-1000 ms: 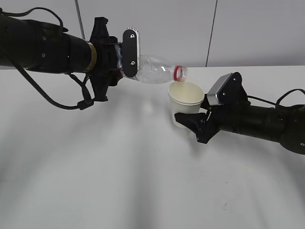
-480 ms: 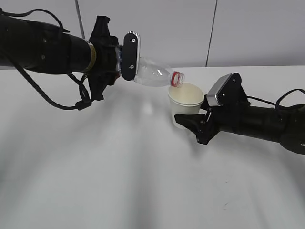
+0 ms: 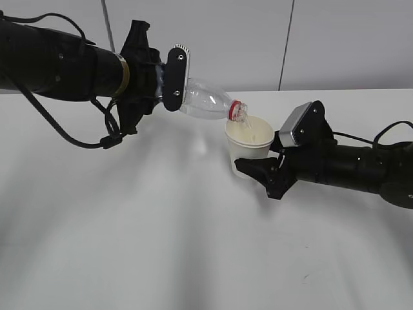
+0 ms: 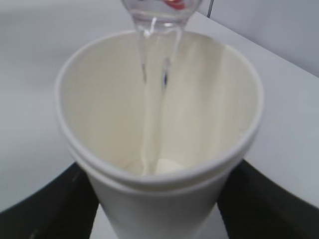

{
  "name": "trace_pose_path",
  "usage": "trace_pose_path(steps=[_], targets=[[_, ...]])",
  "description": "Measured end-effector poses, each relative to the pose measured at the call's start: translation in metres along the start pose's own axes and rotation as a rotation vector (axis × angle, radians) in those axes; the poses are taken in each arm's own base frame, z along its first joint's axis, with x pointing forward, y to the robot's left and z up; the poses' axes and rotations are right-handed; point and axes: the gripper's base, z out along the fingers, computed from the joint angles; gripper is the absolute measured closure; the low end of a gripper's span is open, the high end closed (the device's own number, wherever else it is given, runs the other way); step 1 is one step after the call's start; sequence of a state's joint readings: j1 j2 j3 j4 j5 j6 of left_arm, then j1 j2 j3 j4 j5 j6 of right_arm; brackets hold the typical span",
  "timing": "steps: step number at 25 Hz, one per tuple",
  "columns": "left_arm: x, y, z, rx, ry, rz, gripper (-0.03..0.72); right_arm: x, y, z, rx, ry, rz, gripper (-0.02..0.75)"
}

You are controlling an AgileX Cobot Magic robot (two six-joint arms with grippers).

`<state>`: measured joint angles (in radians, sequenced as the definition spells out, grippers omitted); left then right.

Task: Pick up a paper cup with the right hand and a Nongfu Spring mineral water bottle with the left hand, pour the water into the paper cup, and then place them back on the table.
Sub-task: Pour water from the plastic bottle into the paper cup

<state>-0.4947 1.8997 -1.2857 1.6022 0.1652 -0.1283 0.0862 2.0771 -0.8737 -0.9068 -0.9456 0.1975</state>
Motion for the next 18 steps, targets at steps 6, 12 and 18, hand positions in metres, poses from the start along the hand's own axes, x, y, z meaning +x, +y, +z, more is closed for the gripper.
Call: trace_pose_path(steps=[6, 12, 18], targets=[[0.0002, 0.0002, 0.0, -0.002, 0.002, 0.012, 0.303, 0.0006, 0.0019, 0.0, -0.021, 0.006, -0.011, 0.23], [0.0001, 0.0007, 0.0, -0.007, 0.001, 0.041, 0.305, 0.0007, 0.0024, 0.0, -0.027, 0.007, -0.015, 0.23], [0.001, 0.0013, 0.0, -0.014, 0.013, 0.074, 0.309, 0.001, 0.0026, 0.0, -0.028, 0.01, -0.014, 0.23]])
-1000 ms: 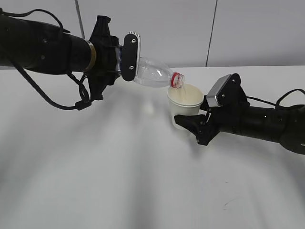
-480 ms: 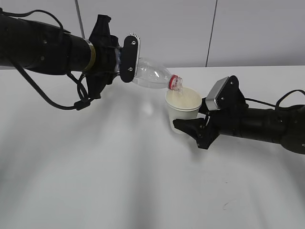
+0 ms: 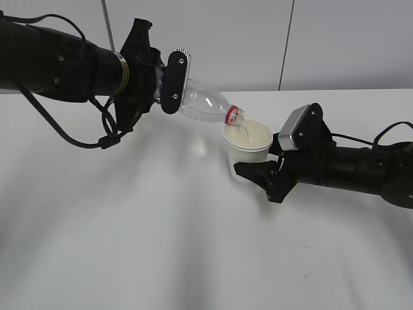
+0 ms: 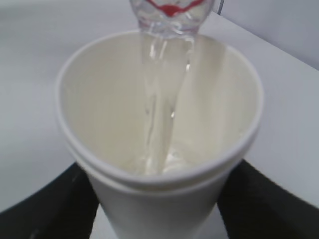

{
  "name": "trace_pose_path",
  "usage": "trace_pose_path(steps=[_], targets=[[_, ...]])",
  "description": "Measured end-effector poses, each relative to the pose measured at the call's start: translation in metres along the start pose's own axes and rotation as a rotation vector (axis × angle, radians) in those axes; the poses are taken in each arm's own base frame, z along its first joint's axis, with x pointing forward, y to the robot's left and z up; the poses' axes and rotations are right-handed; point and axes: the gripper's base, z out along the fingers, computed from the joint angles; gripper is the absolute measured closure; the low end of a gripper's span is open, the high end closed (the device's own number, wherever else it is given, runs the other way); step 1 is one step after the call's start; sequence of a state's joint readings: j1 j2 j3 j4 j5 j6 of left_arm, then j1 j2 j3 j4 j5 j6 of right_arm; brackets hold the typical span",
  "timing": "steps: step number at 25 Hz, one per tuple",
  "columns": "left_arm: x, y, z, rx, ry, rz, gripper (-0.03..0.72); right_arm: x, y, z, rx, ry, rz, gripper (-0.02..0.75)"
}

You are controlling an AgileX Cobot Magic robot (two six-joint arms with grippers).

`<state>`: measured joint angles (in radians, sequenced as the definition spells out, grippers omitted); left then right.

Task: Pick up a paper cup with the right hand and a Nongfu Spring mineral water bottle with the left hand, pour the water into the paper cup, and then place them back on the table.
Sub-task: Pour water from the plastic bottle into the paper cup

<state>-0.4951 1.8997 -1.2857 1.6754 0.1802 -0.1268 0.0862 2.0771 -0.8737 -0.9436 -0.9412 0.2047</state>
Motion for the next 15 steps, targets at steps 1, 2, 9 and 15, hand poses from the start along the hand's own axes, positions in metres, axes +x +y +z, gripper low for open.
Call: trace_pose_path(steps=[1, 2, 9, 15], targets=[[0.0002, 0.0001, 0.0, -0.001, 0.002, 0.005, 0.309, 0.0, 0.0, 0.0, 0.0, 0.0, 0.0, 0.23], [0.0002, 0.0001, 0.0, -0.001, 0.002, 0.006, 0.309, 0.0, 0.0, 0.0, 0.0, 0.0, 0.0, 0.23], [0.0002, 0.0002, 0.0, -0.002, 0.002, 0.009, 0.309, 0.0007, 0.0003, 0.0, -0.003, 0.007, -0.003, 0.23], [0.0004, 0.0002, 0.0, -0.002, 0.005, 0.009, 0.312, 0.0024, 0.0001, 0.0, -0.001, 0.027, -0.005, 0.23]])
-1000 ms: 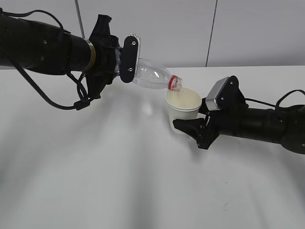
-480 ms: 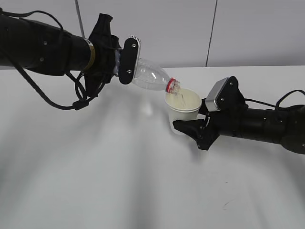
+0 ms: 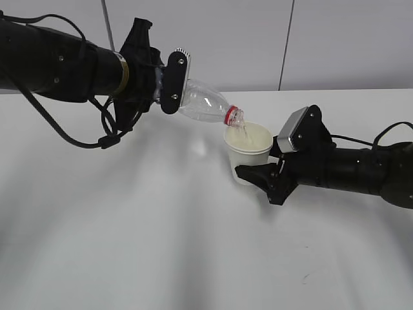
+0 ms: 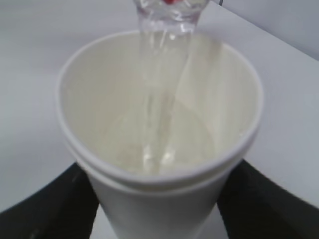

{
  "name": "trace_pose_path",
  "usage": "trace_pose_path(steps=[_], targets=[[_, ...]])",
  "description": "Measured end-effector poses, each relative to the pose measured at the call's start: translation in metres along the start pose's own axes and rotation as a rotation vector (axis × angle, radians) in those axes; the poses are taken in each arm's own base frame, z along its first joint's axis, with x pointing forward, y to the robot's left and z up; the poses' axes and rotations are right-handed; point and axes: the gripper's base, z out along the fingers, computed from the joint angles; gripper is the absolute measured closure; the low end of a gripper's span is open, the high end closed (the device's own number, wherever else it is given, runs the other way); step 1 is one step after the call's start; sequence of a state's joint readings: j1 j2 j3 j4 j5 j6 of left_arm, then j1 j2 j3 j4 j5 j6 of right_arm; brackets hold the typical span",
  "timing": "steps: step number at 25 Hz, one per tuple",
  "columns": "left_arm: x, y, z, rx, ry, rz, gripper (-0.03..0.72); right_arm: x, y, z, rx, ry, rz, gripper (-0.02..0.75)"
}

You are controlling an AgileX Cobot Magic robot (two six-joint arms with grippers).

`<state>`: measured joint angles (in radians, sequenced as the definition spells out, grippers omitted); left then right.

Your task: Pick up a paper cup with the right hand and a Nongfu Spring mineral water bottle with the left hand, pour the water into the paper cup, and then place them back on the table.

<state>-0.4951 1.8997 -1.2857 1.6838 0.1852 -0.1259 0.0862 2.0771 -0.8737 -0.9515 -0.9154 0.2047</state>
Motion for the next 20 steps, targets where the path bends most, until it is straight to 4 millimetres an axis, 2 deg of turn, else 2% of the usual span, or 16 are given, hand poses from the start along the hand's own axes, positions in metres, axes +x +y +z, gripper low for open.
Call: trace_pose_path(steps=[15, 20], targets=[[-0.0002, 0.0, -0.0001, -0.001, 0.0, 0.002, 0.315, 0.0012, -0.0003, 0.0, 0.003, 0.013, 0.0, 0.23], [-0.0007, 0.0, -0.0001, 0.0, -0.005, -0.068, 0.315, 0.0011, -0.0007, 0.0, 0.008, 0.012, 0.004, 0.23]])
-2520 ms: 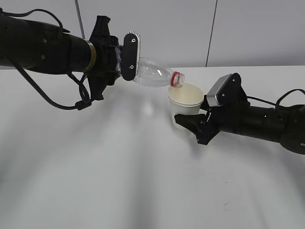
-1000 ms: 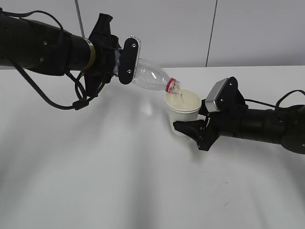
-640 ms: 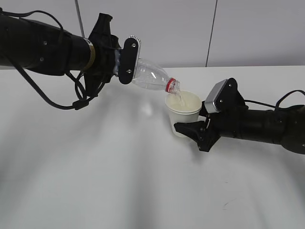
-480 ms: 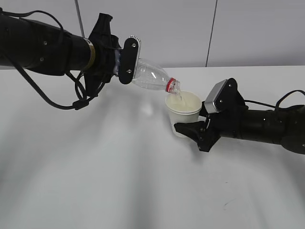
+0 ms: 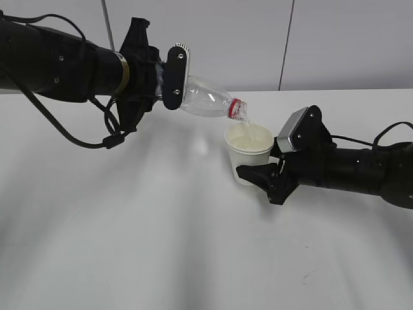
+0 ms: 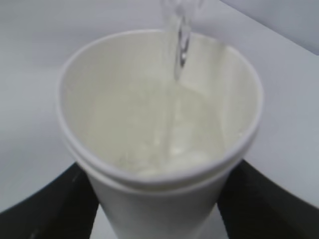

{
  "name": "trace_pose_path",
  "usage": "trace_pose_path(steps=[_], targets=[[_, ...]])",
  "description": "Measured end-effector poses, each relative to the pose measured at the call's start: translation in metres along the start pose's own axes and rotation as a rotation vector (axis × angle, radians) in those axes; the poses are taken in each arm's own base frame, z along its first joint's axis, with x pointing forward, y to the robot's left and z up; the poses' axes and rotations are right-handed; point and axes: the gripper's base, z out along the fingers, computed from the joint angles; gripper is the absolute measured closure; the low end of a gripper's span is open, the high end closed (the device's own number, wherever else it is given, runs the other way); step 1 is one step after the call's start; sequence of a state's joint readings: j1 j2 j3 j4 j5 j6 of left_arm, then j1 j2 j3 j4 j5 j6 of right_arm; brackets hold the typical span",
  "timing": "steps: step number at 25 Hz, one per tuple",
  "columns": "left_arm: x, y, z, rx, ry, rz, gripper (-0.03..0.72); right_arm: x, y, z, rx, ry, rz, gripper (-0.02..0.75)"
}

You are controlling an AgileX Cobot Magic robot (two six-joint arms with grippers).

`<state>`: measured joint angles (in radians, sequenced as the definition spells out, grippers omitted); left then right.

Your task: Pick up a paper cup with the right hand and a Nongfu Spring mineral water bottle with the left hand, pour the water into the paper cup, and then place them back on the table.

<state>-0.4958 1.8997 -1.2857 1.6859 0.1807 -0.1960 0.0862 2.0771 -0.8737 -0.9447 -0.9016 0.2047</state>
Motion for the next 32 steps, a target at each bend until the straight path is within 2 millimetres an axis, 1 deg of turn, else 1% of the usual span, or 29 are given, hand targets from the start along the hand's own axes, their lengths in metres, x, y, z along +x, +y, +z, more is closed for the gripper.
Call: trace_pose_path(steps=[4, 12, 15, 17, 19, 24, 26, 29, 32], targets=[[-0.002, -0.001, 0.0, 0.007, -0.026, -0.118, 0.315, -0.001, -0.002, 0.0, 0.025, -0.014, 0.022, 0.23], [-0.012, -0.003, 0.0, 0.07, -0.131, -0.493, 0.315, -0.008, -0.01, -0.001, 0.108, -0.086, 0.052, 0.23], [-0.01, -0.003, 0.001, 0.095, -0.171, -0.668, 0.315, -0.009, -0.014, -0.002, 0.156, -0.104, 0.086, 0.23], [-0.005, -0.001, 0.001, 0.106, -0.219, -0.799, 0.315, -0.009, -0.017, -0.002, 0.187, -0.108, 0.097, 0.23], [0.003, -0.003, 0.002, 0.117, -0.267, -0.923, 0.315, -0.009, -0.02, -0.003, 0.216, -0.112, 0.11, 0.23], [0.021, -0.023, 0.005, 0.158, -0.335, -1.104, 0.315, -0.009, -0.029, -0.005, 0.313, -0.124, 0.155, 0.23], [0.026, -0.035, 0.006, 0.181, -0.352, -1.158, 0.315, -0.009, -0.031, -0.006, 0.336, -0.122, 0.139, 0.23], [0.031, -0.047, 0.007, 0.201, -0.418, -1.213, 0.315, -0.009, -0.033, -0.007, 0.363, -0.123, 0.138, 0.23], [0.034, -0.061, 0.017, 0.229, -0.453, -1.253, 0.316, -0.004, -0.035, -0.006, 0.391, -0.132, 0.161, 0.23]])
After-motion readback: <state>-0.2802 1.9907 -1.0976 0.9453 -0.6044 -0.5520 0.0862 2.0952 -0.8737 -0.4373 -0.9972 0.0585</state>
